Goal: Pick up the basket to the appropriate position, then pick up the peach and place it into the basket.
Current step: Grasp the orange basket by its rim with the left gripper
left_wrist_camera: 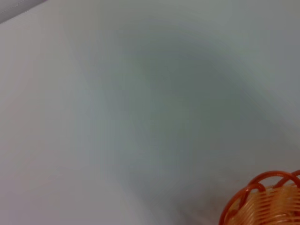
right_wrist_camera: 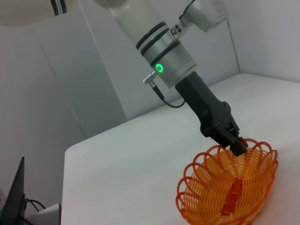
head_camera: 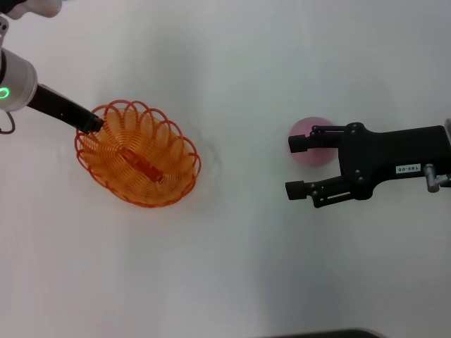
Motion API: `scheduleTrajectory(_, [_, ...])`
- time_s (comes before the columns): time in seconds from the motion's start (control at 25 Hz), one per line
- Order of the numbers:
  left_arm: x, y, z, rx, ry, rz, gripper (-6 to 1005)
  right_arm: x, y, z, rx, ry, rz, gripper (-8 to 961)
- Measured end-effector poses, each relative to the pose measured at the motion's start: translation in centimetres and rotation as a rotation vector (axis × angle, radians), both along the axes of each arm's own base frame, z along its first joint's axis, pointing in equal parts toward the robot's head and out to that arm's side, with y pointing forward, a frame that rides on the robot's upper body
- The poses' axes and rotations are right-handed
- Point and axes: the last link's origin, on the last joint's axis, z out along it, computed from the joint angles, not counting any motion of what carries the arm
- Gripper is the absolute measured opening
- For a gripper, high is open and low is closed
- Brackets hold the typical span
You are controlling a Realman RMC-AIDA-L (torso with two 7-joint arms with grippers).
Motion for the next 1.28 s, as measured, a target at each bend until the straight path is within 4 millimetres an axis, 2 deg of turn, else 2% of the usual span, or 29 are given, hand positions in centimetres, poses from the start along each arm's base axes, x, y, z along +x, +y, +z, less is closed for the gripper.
scheduleTrajectory(0.72, [0.9, 0.0, 0.4, -0.039, -0.013, 0.003, 99, -0.1, 0.1, 0.0, 0.001, 0.000, 0.004, 940])
scheduleTrajectory(1.28, [3.5, 1.1, 4.6, 0.017, -0.116, 0.138, 70, 0.0, 0.4, 0.5, 0.011, -0.015, 0.013, 940])
